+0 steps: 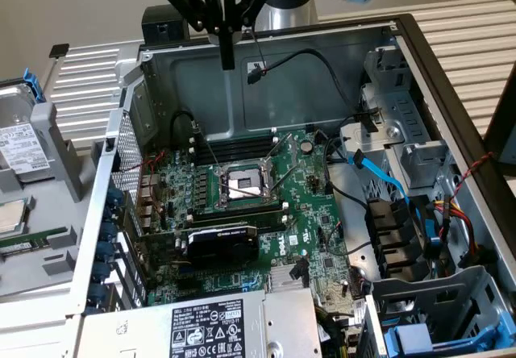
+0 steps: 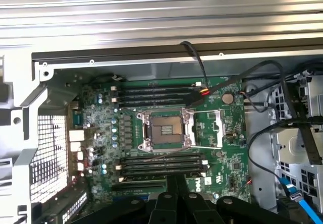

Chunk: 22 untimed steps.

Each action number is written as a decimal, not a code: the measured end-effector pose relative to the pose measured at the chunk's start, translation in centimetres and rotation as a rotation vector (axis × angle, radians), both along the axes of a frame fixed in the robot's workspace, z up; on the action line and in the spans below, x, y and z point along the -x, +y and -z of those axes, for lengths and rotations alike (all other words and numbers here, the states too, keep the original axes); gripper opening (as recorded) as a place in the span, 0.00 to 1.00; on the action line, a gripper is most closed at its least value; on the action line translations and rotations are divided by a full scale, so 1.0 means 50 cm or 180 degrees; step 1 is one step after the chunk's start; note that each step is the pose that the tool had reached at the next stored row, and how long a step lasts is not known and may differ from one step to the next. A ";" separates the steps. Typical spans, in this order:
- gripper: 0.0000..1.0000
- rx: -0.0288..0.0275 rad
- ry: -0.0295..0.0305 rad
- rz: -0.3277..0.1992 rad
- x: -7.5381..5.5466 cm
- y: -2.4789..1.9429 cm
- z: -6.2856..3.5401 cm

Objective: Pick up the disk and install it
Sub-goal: 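Reach for the disk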

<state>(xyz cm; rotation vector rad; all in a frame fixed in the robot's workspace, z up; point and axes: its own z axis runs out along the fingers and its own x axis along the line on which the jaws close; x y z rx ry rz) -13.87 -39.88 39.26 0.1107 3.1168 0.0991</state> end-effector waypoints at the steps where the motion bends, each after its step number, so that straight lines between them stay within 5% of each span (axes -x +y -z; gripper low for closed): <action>1: 0.11 -0.0001 -0.0003 0.0000 0.009 0.0000 0.000; 6: 0.11 -0.0002 -0.0015 0.0000 0.054 0.0000 0.000; 22: 0.11 -0.0005 -0.0012 0.0005 0.169 0.0000 0.003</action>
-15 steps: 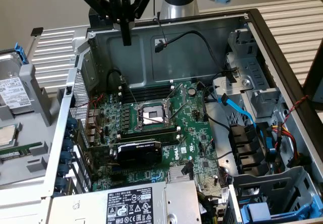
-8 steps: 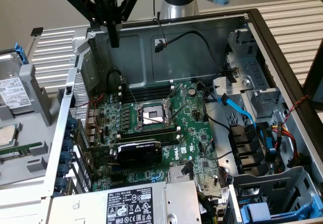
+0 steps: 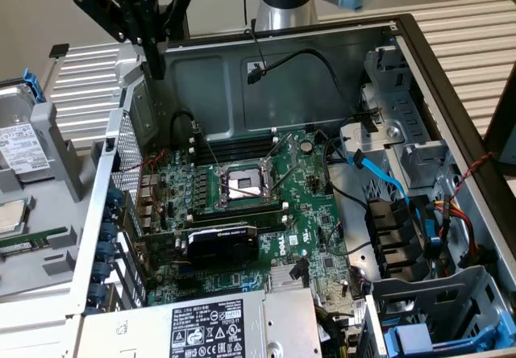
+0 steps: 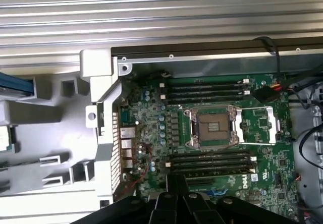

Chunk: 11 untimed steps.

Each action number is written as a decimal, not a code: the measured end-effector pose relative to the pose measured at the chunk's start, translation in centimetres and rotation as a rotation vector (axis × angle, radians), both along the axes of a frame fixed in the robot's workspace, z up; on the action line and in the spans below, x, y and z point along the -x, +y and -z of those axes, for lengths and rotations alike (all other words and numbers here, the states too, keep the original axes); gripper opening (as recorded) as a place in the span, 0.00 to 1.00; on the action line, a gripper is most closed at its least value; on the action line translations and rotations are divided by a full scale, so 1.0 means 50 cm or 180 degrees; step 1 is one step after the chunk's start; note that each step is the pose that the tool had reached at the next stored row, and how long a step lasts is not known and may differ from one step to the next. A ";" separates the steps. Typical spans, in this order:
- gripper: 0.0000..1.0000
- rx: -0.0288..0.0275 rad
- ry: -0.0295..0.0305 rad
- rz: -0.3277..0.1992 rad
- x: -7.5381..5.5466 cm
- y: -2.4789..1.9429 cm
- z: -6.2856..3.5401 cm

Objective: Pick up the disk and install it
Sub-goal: 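Reach for the disk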

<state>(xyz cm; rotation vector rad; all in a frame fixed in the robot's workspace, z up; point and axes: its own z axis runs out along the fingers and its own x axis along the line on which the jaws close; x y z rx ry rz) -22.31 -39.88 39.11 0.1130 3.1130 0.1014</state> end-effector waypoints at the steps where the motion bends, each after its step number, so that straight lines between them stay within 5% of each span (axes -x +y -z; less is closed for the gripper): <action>1: 0.11 0.0000 0.0000 0.0000 0.006 0.0000 0.000; 11: 0.11 -0.0008 -0.0002 0.0000 0.076 0.0000 0.000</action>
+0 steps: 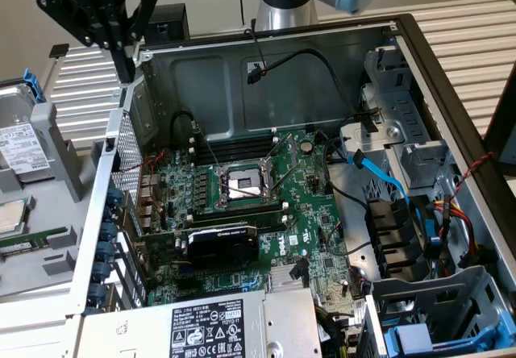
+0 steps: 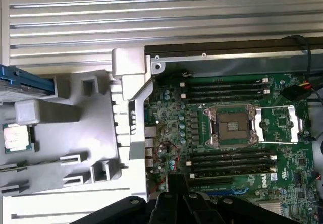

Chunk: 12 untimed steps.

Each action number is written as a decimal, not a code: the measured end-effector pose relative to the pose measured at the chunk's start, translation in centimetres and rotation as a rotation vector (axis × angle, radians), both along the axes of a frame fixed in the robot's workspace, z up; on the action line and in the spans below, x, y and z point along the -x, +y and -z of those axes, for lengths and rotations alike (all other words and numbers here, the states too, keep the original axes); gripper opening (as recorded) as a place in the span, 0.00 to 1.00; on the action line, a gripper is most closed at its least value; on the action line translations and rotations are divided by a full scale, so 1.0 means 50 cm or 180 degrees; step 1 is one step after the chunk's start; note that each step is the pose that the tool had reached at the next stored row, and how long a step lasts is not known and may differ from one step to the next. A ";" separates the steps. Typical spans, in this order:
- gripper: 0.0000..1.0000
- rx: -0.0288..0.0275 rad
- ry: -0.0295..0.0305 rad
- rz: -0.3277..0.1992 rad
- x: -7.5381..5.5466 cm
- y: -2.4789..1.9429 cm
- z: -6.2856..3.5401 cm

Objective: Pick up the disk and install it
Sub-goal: 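Reach for the disk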

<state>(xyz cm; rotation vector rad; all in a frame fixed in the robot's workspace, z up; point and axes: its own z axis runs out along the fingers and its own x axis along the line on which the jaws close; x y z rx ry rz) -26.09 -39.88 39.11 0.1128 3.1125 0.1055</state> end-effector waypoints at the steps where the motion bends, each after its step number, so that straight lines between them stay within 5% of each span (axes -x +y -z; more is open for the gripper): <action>1: 0.11 0.0000 0.0000 0.0000 0.009 0.0000 0.000; 12: 0.11 0.0000 0.0000 -0.0001 0.100 0.0010 0.000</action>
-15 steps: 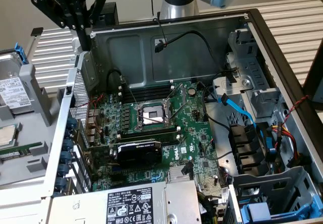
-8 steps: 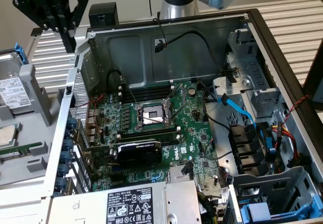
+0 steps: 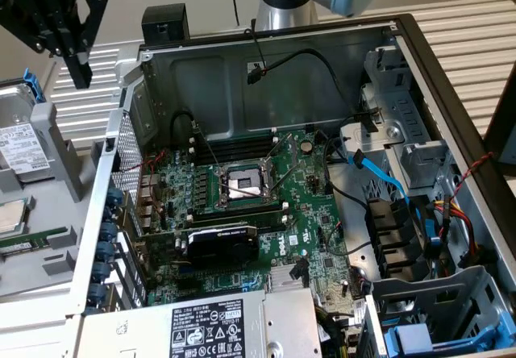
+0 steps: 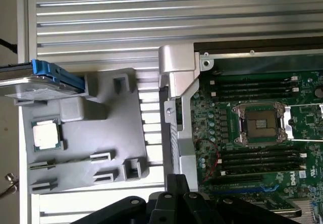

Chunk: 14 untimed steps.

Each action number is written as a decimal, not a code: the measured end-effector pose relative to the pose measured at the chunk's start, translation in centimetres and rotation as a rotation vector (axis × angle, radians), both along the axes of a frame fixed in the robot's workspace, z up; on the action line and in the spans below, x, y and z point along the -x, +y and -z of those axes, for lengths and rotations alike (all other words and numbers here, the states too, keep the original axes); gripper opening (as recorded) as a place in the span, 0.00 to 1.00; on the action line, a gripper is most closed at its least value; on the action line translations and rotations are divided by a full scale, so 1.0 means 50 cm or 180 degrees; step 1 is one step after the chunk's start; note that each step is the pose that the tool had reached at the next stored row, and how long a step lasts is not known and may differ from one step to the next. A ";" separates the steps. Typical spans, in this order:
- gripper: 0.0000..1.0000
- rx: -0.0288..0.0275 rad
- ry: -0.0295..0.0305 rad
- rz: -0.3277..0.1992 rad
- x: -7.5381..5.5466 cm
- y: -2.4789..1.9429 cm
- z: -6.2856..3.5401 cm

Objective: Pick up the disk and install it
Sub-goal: 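Reach for the disk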

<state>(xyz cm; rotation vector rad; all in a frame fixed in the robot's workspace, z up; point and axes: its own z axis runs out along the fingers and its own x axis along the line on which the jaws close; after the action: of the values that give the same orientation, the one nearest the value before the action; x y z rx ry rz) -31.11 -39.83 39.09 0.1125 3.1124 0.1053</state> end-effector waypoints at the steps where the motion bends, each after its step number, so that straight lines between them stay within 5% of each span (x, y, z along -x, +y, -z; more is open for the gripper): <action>1: 0.11 0.0000 0.0000 -0.0004 0.003 0.0036 0.000; 4: 0.11 0.0004 -0.0001 -0.0016 0.004 0.0193 0.001; 14: 0.11 0.0027 -0.0005 -0.0024 0.024 0.0466 0.003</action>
<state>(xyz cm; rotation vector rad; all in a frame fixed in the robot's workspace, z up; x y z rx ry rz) -32.33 -37.50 38.92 0.1006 3.1114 0.0925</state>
